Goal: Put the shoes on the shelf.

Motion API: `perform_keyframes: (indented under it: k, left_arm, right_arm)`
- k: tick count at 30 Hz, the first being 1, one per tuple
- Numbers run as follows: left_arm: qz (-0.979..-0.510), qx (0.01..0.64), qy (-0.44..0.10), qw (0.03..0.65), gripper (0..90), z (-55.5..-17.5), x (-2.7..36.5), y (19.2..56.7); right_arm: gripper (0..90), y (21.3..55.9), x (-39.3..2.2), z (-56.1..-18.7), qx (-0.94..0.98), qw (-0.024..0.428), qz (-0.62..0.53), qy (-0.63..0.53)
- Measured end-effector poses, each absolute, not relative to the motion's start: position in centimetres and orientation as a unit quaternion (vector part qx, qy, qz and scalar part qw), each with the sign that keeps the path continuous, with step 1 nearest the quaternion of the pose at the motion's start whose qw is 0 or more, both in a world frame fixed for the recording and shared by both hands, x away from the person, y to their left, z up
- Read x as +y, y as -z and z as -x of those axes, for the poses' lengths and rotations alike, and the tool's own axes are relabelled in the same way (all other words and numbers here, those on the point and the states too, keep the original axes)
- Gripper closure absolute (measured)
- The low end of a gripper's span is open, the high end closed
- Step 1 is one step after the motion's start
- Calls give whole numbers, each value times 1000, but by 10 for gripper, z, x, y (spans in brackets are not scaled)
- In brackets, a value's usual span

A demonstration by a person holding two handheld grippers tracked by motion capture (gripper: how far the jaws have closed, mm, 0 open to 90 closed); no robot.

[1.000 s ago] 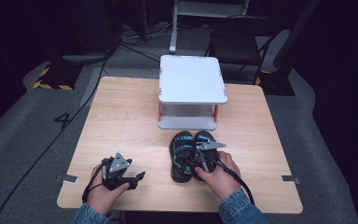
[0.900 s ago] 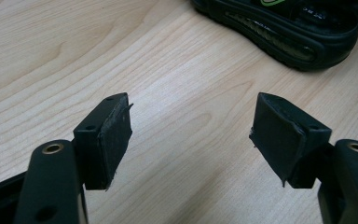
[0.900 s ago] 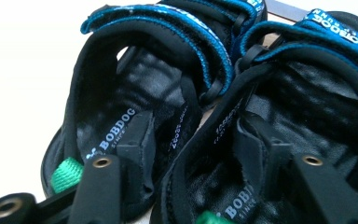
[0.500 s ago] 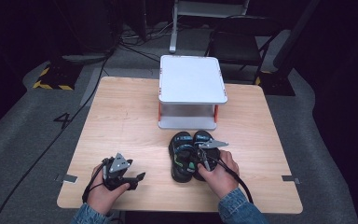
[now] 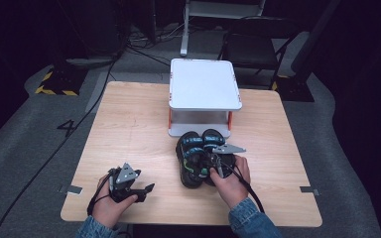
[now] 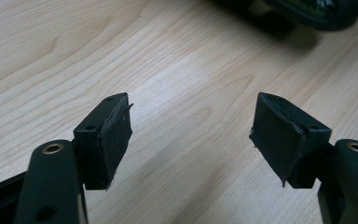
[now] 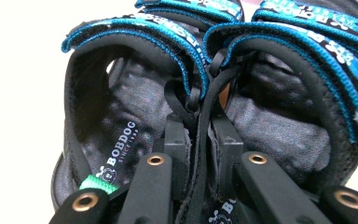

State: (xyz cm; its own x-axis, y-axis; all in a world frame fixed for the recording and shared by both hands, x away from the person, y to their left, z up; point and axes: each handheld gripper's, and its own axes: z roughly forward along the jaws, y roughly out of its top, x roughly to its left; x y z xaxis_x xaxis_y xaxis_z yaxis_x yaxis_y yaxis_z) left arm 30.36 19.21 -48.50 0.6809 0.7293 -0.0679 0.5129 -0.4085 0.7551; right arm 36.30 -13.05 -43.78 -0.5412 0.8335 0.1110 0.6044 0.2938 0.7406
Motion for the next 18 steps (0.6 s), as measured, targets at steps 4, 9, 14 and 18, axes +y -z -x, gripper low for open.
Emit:
perform_keyframes:
  k: [4,9,14,18]
  left_arm:
    - [-827,374,-138,396,287,-304,192,485]
    - [-828,376,-138,393,287,-304,192,485]
    - [-827,377,-135,395,287,-303,193,485]
    - [-825,379,-133,397,287,-304,193,486]
  right_arm:
    - [800,428,-130,-375,788,171,-451,-382]
    - [799,418,-128,-398,781,179,-451,-394]
    - [798,414,-122,-429,777,196,-447,-398]
    - [795,418,-118,-457,773,220,-445,-396]
